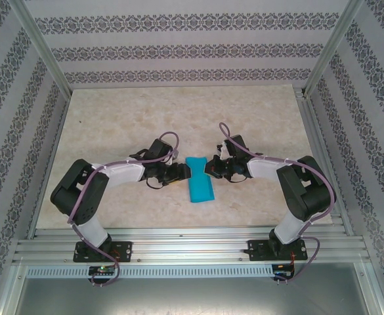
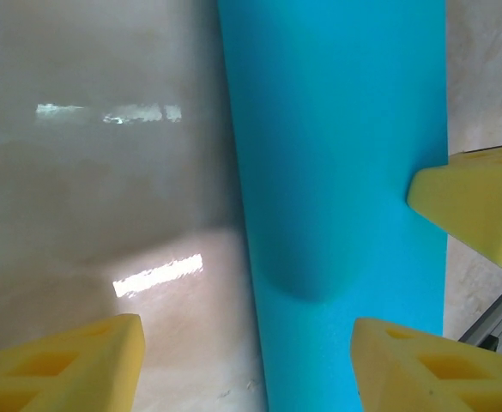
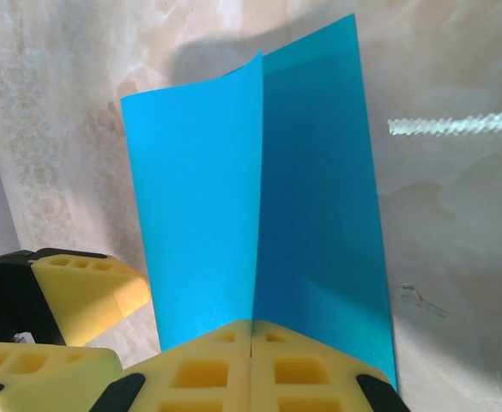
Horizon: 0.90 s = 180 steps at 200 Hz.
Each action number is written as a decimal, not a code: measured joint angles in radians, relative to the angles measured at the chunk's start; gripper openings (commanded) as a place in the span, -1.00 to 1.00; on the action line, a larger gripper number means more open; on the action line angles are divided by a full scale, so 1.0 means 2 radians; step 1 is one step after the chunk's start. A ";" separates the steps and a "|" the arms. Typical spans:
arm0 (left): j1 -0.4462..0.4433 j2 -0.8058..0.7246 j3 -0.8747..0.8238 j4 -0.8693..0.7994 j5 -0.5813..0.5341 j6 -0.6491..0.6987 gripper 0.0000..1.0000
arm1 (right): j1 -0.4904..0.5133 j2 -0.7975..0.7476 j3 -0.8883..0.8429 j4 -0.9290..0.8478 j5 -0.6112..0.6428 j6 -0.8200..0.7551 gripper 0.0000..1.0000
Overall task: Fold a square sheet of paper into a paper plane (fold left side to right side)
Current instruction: First fold in half a square sheet of paper at the center of the table.
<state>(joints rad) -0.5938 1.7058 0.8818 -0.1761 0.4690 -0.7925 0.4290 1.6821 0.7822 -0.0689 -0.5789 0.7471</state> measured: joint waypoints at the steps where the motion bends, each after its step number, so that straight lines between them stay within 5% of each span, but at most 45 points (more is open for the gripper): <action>1: 0.000 0.001 0.001 0.000 0.000 0.000 0.29 | 0.000 0.000 0.000 0.000 0.001 0.000 -0.93; 71: -0.022 0.047 0.038 0.002 -0.008 -0.005 0.15 | -0.003 0.009 0.000 -0.005 0.002 -0.011 -0.88; 180: -0.041 0.068 0.082 -0.060 -0.059 0.003 -0.08 | -0.019 0.009 -0.002 -0.019 0.012 -0.030 -0.33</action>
<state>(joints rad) -0.6765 1.8408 1.0454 -0.2951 0.3511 -0.7864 0.3908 1.6997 0.7780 -0.1074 -0.5549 0.6876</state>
